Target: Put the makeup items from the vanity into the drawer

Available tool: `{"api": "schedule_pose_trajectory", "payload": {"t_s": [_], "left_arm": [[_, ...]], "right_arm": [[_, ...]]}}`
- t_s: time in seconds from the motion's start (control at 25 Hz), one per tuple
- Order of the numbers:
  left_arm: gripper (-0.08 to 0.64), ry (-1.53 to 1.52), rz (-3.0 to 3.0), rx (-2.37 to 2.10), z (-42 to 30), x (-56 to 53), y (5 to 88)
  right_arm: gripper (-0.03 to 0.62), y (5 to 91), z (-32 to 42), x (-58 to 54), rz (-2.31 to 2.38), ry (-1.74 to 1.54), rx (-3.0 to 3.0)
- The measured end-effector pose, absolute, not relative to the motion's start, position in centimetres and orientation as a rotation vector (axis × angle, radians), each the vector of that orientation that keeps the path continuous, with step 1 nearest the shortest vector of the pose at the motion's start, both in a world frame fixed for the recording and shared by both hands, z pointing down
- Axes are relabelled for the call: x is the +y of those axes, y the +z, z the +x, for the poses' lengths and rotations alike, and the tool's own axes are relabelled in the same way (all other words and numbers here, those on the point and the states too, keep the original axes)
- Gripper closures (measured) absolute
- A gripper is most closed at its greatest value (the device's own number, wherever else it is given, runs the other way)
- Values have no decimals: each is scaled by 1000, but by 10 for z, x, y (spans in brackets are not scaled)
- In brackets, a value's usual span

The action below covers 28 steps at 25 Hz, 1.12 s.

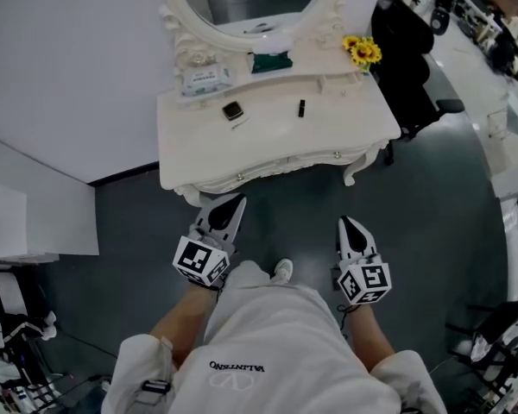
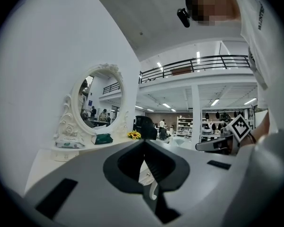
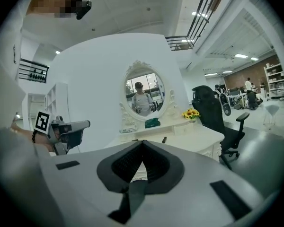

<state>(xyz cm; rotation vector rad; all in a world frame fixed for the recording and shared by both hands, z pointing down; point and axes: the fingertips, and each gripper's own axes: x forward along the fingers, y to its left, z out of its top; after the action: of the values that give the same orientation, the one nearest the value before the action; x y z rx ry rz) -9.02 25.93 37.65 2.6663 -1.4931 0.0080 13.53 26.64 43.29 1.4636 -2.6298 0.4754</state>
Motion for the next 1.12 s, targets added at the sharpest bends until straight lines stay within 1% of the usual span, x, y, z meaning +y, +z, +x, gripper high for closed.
{"api": "schedule_pose_trajectory", "payload": {"t_s": [0.32,0.56,1.04,1.12], "left_arm": [[557,34,2634,-1503,-87,219,392],[557,97,2574,-1512,-96,154,413],[557,121,2556,-1323,-96,29,443],[557,126,2554,-1300,-100,12,450]], "right_arm": [[581,446,133,219,1423,502,-2615],[581,456,124,161,1419,512,-2574],[580,477,77,19,1369,601,-2497],[566,485,65,-2,1339,622,-2482]]}}
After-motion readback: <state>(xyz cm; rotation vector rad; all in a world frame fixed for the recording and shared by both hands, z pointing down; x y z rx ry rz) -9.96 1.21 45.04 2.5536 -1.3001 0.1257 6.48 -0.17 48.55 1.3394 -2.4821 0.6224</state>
